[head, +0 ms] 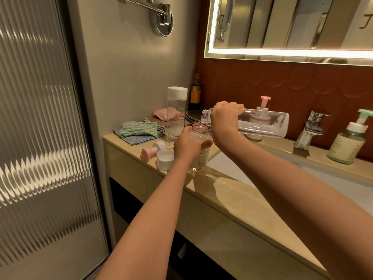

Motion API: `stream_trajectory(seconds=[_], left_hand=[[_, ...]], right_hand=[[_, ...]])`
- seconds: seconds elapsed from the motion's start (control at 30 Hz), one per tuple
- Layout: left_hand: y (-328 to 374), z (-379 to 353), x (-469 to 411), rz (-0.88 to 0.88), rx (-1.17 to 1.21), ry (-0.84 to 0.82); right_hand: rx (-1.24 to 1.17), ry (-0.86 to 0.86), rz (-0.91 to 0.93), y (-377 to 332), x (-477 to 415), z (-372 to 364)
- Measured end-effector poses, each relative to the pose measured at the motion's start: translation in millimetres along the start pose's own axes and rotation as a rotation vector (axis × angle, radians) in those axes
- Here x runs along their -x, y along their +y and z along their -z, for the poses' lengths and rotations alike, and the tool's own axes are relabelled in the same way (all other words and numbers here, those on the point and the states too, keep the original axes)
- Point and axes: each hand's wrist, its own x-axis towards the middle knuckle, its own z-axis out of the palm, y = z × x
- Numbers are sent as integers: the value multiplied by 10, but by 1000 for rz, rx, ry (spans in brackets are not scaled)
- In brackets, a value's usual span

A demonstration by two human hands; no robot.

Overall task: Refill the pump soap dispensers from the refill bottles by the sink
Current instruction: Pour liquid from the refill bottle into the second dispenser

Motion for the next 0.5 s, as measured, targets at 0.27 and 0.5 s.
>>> stream_trajectory(seconds=[0.27, 0.5], left_hand=[[12, 6, 14, -4, -7, 0], [8, -1, 18, -4, -9, 4]], right_hand=[[24, -13, -32, -19, -13, -17], [-10, 13, -10, -8, -22, -23]])
